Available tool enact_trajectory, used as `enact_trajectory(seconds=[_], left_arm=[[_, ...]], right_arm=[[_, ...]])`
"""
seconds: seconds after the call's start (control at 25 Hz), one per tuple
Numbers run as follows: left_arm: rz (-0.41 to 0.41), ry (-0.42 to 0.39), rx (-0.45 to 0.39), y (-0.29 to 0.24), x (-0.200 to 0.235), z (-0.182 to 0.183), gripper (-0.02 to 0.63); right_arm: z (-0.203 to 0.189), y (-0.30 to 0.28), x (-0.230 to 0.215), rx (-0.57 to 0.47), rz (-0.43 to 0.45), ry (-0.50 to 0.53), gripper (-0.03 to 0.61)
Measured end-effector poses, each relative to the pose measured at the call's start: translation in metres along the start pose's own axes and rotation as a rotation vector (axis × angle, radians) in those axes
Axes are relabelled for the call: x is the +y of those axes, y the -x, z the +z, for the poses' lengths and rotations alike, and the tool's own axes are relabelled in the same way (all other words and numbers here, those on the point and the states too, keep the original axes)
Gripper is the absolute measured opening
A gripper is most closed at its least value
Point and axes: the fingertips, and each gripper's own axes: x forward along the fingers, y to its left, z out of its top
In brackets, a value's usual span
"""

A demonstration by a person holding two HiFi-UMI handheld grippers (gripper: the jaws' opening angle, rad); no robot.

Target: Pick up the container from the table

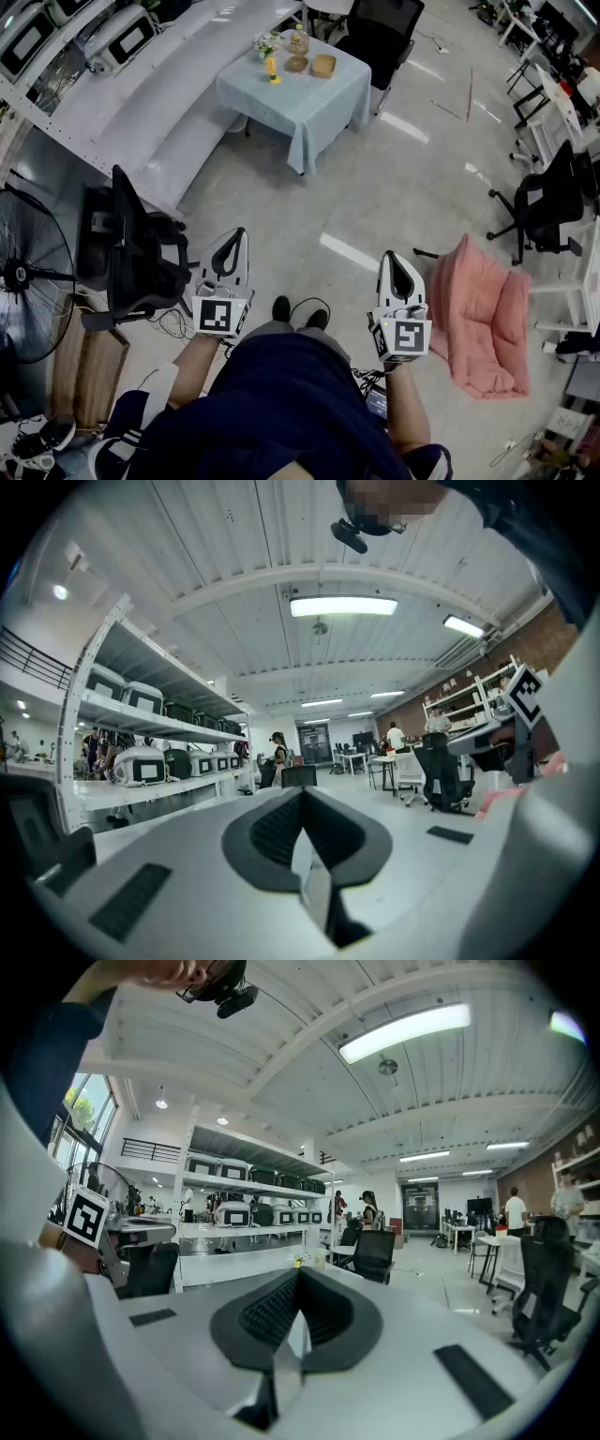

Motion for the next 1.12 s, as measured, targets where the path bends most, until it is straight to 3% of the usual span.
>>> enact_trajectory(seconds=[0.6, 0.72, 0.96, 1.12], left_arm=[[-0.017, -0.006, 0.013, 0.0, 0.001, -0.003, 0.002], [-0.021, -0.007, 0.009, 0.0, 0.003, -0.003, 0.002], [-0.017, -0.021, 0.012, 0.001, 0.007, 0.002, 0.002], [-0.024, -0.026, 0.007, 0.001, 0.014, -0.001, 0.002]], right_arm=[[0.006, -0.004, 0.002, -0.045, 0.014, 0.018, 0.002], [0.008, -0.007, 0.003, -0.05, 0.024, 0.014, 0.039], [0.02, -0.011, 0.004, -0.099, 0.045, -0.013, 0.193], [0.031, -0.02, 0.014, -0.133, 0.07, -0.029, 0.259]])
